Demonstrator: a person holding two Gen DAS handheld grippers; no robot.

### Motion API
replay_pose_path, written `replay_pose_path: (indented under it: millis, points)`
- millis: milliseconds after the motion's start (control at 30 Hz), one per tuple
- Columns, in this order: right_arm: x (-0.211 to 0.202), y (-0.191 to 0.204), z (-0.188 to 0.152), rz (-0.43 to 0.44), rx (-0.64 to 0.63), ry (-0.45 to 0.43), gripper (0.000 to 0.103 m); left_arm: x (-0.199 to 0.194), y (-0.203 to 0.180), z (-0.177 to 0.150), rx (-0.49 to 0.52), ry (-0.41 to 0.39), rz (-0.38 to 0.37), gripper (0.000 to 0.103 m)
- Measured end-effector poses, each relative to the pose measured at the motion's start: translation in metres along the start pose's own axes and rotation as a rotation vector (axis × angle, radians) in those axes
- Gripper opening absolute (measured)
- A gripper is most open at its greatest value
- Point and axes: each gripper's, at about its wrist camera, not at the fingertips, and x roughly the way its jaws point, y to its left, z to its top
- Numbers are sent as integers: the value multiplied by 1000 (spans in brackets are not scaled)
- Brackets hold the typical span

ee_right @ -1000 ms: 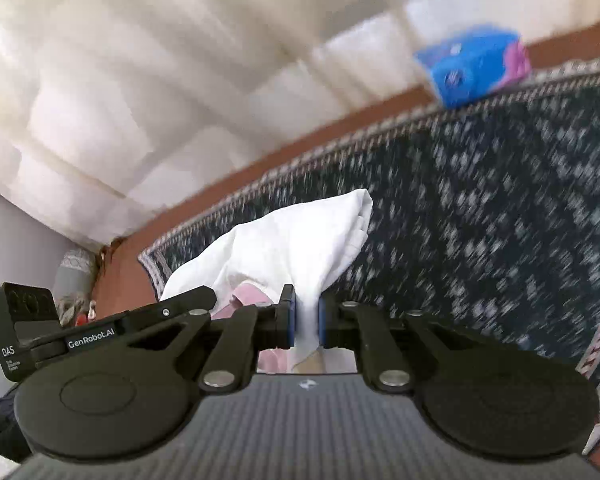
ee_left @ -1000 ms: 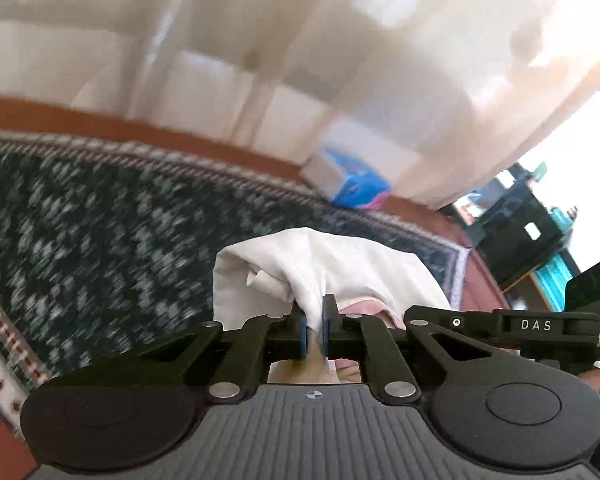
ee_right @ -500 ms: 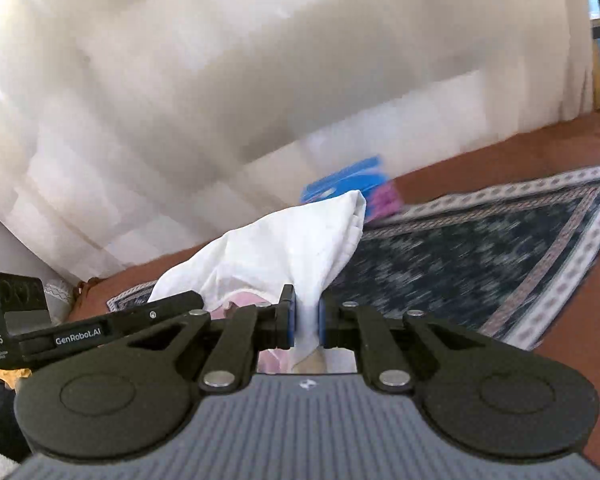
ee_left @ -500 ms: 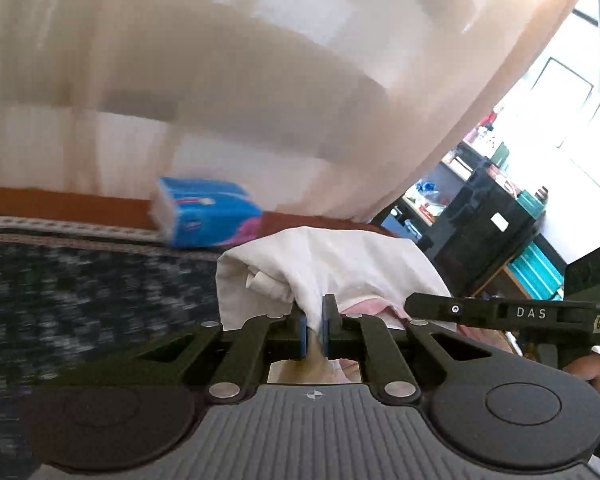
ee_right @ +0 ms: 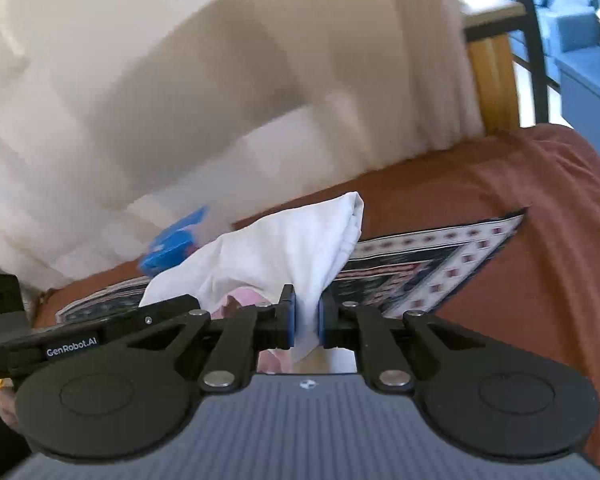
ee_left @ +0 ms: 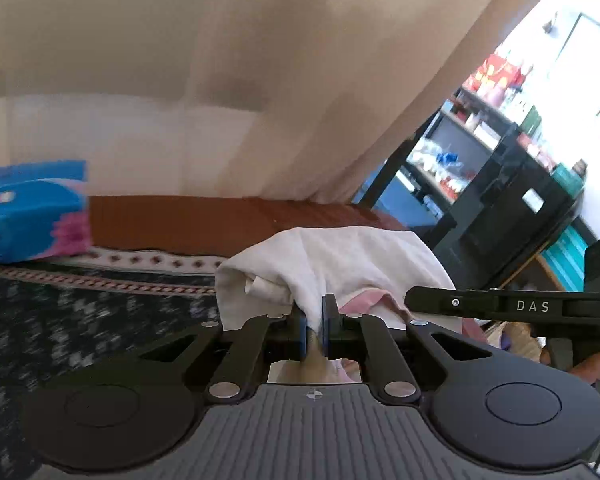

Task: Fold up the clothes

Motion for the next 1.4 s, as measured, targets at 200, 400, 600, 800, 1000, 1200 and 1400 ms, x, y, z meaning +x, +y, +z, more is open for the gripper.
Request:
replay_pose_path:
  millis: [200, 400, 600, 800, 1000, 1200, 1400]
  points:
    - [37, -50, 18, -50, 9, 45, 12, 66, -4, 5, 7, 66, 77, 4]
    - [67, -81, 21, -103, 1, 83, 18, 93, 9, 2, 35, 129, 208, 52]
    - [49, -83, 17, -200, -82, 11, 36, 58, 29, 8, 36, 107, 288, 54]
    - [62, -46, 30, -116, -250, -27, 35, 76, -22, 27, 227, 52, 177, 55]
    - [103, -41, 12, -171, -357, 28, 38, 124, -27, -5, 253, 162, 212, 56]
    - [86, -32, 15, -180, -368, 8, 39, 101, -41, -3, 254, 104, 238, 59]
    - [74, -32, -7, -196, -376, 25, 46, 103, -49, -29, 216, 109, 265, 62]
